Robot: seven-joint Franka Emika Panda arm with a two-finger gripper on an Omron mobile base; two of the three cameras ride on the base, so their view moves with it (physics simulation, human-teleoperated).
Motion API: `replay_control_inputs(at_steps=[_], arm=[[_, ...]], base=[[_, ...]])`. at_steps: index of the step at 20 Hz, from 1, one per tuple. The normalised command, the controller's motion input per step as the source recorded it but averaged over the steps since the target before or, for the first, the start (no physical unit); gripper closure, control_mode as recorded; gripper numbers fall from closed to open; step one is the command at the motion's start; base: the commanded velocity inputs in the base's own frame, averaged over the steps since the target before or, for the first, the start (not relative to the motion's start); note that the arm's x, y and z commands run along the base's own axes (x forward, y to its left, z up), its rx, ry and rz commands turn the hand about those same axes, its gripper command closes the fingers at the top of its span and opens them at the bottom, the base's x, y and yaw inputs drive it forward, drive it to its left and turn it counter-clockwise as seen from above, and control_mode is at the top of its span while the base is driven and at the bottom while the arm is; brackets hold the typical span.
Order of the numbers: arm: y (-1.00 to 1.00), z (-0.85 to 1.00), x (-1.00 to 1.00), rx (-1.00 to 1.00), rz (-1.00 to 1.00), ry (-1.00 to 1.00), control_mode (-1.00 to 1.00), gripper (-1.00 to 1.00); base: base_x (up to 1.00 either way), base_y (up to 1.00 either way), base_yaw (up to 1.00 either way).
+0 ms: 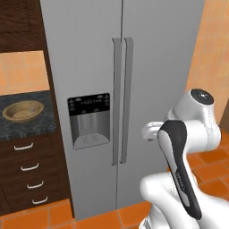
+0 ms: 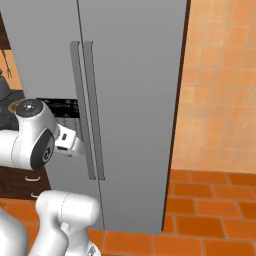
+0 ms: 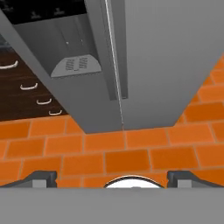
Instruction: Grab a lemon wedge from the fridge and one ice cube from the ice bowl, and put them in the glass of lemonade.
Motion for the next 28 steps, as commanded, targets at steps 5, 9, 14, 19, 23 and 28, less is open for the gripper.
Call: replay_control_inputs(at_steps=[5, 9, 14, 19, 23, 28], arm=[[-0.19, 0.52, 0.11, -0.11, 0.05, -0.1, -1.0, -1.0], [-0.23, 0.39, 0.69, -0.07, 0.11, 0.0, -1.0, -1.0], [0.03, 0.23, 0.51, 0.03, 0.11, -0.04, -1.0, -1.0], [0.48, 0.0, 0.62, -0.04, -0.05, -0.08, -1.0, -1.0], [0.4, 0.0, 0.91, -0.08, -0.14, 0.0, -1.0, -1.0], [-0.03, -0.07, 0.53, 0.0, -0.03, -0.03, -1.0, -1.0]], base=[[0.0, 0.0, 0.0], [0.0, 0.0, 0.0], [0.0, 0.0, 0.0], [0.0, 0.0, 0.0], [0.0, 0.0, 0.0], [0.0, 0.0, 0.0]])
